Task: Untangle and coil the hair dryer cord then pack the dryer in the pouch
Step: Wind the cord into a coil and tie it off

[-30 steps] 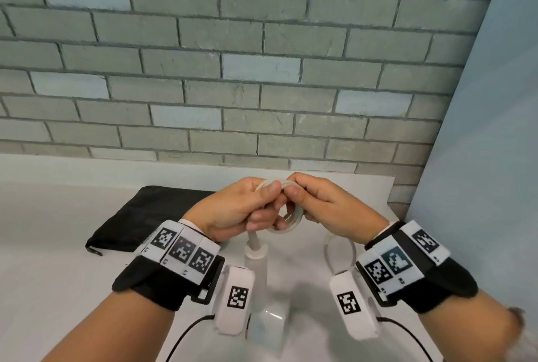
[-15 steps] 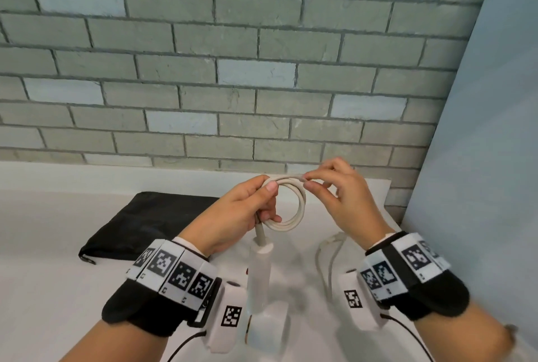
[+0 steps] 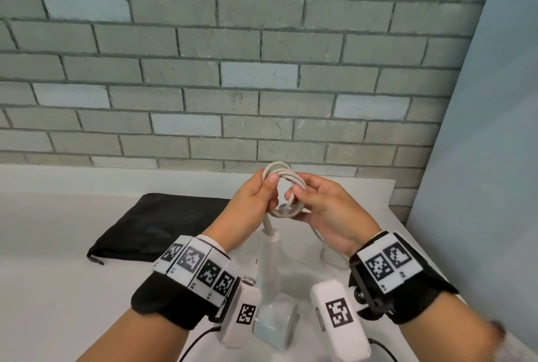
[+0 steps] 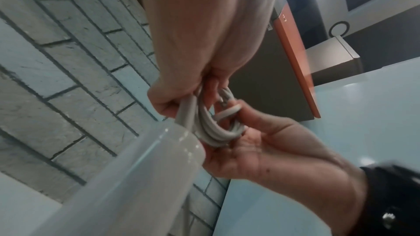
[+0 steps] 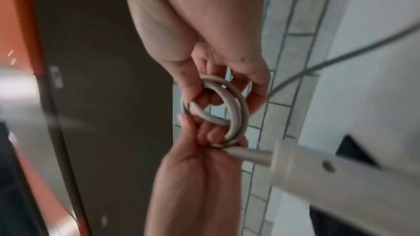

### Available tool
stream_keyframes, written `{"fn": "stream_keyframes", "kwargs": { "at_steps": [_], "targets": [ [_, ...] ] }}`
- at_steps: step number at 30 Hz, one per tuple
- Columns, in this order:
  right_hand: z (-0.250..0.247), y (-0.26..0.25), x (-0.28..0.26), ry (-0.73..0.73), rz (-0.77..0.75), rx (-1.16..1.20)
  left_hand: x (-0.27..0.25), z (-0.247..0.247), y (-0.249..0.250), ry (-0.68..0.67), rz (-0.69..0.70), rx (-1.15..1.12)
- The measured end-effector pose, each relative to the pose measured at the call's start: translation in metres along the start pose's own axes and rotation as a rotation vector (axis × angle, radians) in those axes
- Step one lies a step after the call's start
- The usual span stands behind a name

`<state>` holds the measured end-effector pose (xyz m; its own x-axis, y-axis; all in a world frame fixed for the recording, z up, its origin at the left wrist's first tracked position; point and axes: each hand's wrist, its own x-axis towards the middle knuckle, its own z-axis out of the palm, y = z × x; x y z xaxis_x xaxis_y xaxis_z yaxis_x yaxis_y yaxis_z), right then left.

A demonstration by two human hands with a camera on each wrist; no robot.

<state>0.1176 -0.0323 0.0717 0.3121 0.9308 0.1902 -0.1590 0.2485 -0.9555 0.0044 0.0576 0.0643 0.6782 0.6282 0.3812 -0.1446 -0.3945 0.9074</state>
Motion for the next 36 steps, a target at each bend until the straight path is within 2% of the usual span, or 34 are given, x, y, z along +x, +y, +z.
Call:
{"fn": "stream_keyframes", "kwargs": {
  "at_steps": [2,3,5,8,9,12,14,18,20,21,24,26,28,30,32,34,36],
  "targets": [
    [0.001,-0.004,-0.005,-0.075,0.04,0.112,0.003,0.002,0.0,0.029,0.015,0.026],
    [0.002,-0.003,-0.007,-0.092,0.033,0.089,0.004,0.004,-0.001,0.032,0.022,0.033],
    [0.004,0.001,-0.011,-0.044,-0.045,-0.136,0.005,0.008,-0.004,0.034,0.034,0.044],
    [-0.006,0.007,-0.009,0.143,-0.251,-0.693,0.006,0.005,-0.008,0.067,0.035,0.049],
    [-0.01,0.006,-0.009,0.184,-0.27,-0.792,0.006,0.003,-0.008,0.083,0.036,0.057],
    [-0.026,-0.001,-0.013,0.249,-0.205,-0.84,0.011,-0.006,-0.012,0.122,0.045,0.119],
    [-0.036,-0.004,-0.019,0.246,-0.15,-0.731,0.014,-0.008,-0.014,0.139,0.039,0.149],
    [-0.048,-0.002,-0.033,0.09,-0.089,-0.058,0.02,-0.007,-0.015,0.18,0.023,0.182],
    [-0.055,0.001,-0.04,0.072,-0.097,0.095,0.023,-0.008,-0.015,0.182,0.012,0.192],
    [-0.06,0.003,-0.041,0.083,-0.107,0.042,0.024,-0.009,-0.015,0.179,0.01,0.199],
    [-0.075,0.004,-0.044,0.187,-0.207,-0.504,0.025,-0.009,-0.014,0.183,0.003,0.245],
    [-0.085,0.002,-0.043,0.242,-0.227,-0.739,0.024,-0.009,-0.014,0.184,0.007,0.267],
    [-0.093,0.0,-0.046,0.282,-0.187,-0.693,0.025,-0.011,-0.015,0.215,-0.02,0.264],
    [-0.099,-0.001,-0.054,0.276,-0.125,-0.518,0.025,-0.015,-0.017,0.224,-0.033,0.261],
    [-0.104,0.002,-0.059,0.276,-0.102,-0.511,0.022,-0.016,-0.014,0.21,0.0,0.287],
    [-0.109,0.008,-0.058,0.37,-0.133,-0.694,0.02,-0.014,-0.012,0.202,0.02,0.317],
    [-0.116,0.011,-0.057,0.555,-0.169,-1.009,0.018,-0.011,-0.011,0.194,0.026,0.337]
  ]
}}
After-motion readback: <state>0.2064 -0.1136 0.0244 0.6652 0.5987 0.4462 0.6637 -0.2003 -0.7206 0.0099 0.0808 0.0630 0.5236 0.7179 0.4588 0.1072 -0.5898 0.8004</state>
